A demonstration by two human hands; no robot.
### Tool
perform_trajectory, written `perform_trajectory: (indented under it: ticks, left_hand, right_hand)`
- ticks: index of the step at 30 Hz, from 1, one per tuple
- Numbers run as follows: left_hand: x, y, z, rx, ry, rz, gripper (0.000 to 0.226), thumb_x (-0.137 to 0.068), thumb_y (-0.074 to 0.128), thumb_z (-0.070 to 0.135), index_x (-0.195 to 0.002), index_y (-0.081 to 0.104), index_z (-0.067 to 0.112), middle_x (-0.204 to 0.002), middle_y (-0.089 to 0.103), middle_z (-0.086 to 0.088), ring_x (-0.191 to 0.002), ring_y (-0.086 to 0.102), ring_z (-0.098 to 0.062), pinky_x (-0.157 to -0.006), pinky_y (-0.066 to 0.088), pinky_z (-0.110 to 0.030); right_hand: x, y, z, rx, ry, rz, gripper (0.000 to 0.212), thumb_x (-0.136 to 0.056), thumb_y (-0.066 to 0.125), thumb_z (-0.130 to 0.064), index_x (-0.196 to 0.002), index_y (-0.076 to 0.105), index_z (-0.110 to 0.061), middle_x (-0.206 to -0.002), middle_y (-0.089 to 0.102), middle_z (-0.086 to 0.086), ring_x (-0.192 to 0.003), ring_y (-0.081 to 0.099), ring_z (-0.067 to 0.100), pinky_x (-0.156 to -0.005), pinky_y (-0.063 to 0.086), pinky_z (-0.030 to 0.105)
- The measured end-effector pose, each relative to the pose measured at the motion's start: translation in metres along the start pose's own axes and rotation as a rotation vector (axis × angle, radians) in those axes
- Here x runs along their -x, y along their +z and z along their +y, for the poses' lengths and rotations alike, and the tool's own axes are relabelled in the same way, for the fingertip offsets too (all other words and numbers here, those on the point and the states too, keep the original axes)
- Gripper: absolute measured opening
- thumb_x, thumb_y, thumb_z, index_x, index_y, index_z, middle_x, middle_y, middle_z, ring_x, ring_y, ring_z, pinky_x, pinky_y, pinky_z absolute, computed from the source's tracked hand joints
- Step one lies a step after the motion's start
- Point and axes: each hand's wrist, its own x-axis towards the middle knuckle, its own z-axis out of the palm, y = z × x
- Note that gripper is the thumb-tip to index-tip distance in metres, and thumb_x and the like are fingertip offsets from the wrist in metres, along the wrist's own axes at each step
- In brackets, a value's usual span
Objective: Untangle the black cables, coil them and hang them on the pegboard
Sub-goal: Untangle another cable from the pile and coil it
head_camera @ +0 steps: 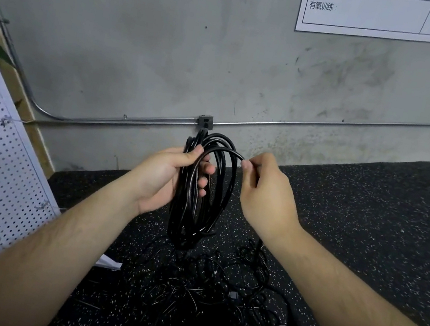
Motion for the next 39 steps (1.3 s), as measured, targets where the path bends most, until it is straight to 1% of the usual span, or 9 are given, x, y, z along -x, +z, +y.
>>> perform_trajectory:
  ticks: [3,8,14,17,24,27,32,35,39]
  left_hand:
    - [0.0,-0.003,0.002,0.073,-0.046,-0.073,0.021,-0.091,0.055,0.028,-0.102,0.057,0.01,-0.073,0.054,0.003,-0.056,0.049,-0.011,-0.059,0.051,-0.03]
    - [0.001,-0.005,0.001,0.078,-0.064,-0.125,0.027,-0.095,0.053,0.032,-0.109,0.059,0.009,-0.072,0.048,0.006,-0.057,0.046,-0.009,-0.059,0.047,-0.028]
    - [-0.001,-0.006,-0.002,0.111,-0.028,-0.191,0.021,-0.098,0.057,0.033,-0.101,0.059,0.013,-0.07,0.041,0.007,-0.057,0.041,-0.008,-0.064,0.044,-0.03]
    - [-0.002,-0.003,0.005,0.222,0.038,-0.165,0.019,-0.1,0.051,0.033,-0.097,0.057,0.015,-0.067,0.038,0.01,-0.054,0.039,-0.006,-0.062,0.048,-0.028]
    - [-0.004,-0.021,0.024,0.391,0.171,-0.038,0.021,-0.104,0.045,0.037,-0.093,0.052,0.021,-0.065,0.037,0.012,-0.054,0.034,-0.003,-0.062,0.044,-0.023]
    - [-0.006,-0.028,0.025,0.348,0.226,0.07,0.019,-0.101,0.049,0.036,-0.09,0.052,0.021,-0.067,0.038,0.011,-0.055,0.036,-0.005,-0.061,0.044,-0.024]
    - [-0.009,-0.037,0.011,-0.032,0.254,0.228,0.017,-0.103,0.054,0.03,-0.094,0.055,0.016,-0.069,0.05,0.007,-0.06,0.046,-0.011,-0.068,0.043,-0.032]
    - [-0.008,-0.034,0.005,-0.203,0.223,0.221,0.017,-0.105,0.053,0.028,-0.094,0.058,0.016,-0.07,0.055,0.005,-0.065,0.053,-0.012,-0.072,0.045,-0.035]
    - [0.0,-0.013,-0.002,-0.443,0.199,0.146,0.018,-0.106,0.049,0.026,-0.095,0.059,0.014,-0.073,0.064,0.005,-0.073,0.065,-0.014,-0.073,0.05,-0.035]
  right_hand:
    - [-0.004,0.0,0.001,0.045,-0.018,0.027,0.017,-0.107,0.045,-0.033,-0.098,0.045,-0.019,-0.069,0.058,-0.002,-0.056,0.054,0.016,-0.049,0.039,0.036]
    - [-0.009,-0.002,0.0,0.017,0.005,0.079,0.02,-0.106,0.05,-0.035,-0.098,0.05,-0.016,-0.069,0.059,-0.004,-0.054,0.055,0.015,-0.049,0.043,0.034]
    - [-0.013,0.0,0.003,-0.182,0.111,0.039,0.023,-0.103,0.054,-0.04,-0.097,0.054,-0.018,-0.079,0.066,-0.005,-0.066,0.06,0.01,-0.056,0.044,0.023]
    - [-0.008,0.004,0.017,-0.27,0.154,-0.166,0.024,-0.104,0.048,-0.043,-0.1,0.055,-0.021,-0.079,0.063,-0.005,-0.065,0.056,0.007,-0.061,0.044,0.024]
    - [0.027,0.019,0.061,-0.061,0.255,-0.839,0.026,-0.109,0.041,-0.036,-0.103,0.056,-0.016,-0.091,0.073,-0.003,-0.082,0.07,0.004,-0.079,0.054,0.025]
    - [0.033,0.025,0.061,0.025,0.307,-0.952,0.027,-0.111,0.037,-0.031,-0.102,0.05,-0.009,-0.078,0.069,-0.001,-0.071,0.067,0.016,-0.063,0.05,0.024]
    - [0.023,0.013,0.026,0.596,-0.104,-0.898,0.026,-0.109,0.036,-0.029,-0.108,0.055,-0.011,-0.093,0.059,0.002,-0.084,0.056,0.022,-0.073,0.048,0.034]
    - [0.02,0.001,-0.003,0.706,-0.369,-0.799,0.021,-0.106,0.043,-0.018,-0.121,0.056,-0.014,-0.108,0.061,0.003,-0.088,0.061,0.025,-0.072,0.05,0.033]
    - [0.012,-0.013,-0.029,0.766,-0.579,-0.524,0.028,-0.106,0.048,-0.04,-0.131,0.054,-0.029,-0.113,0.059,-0.006,-0.089,0.066,0.022,-0.062,0.044,0.031]
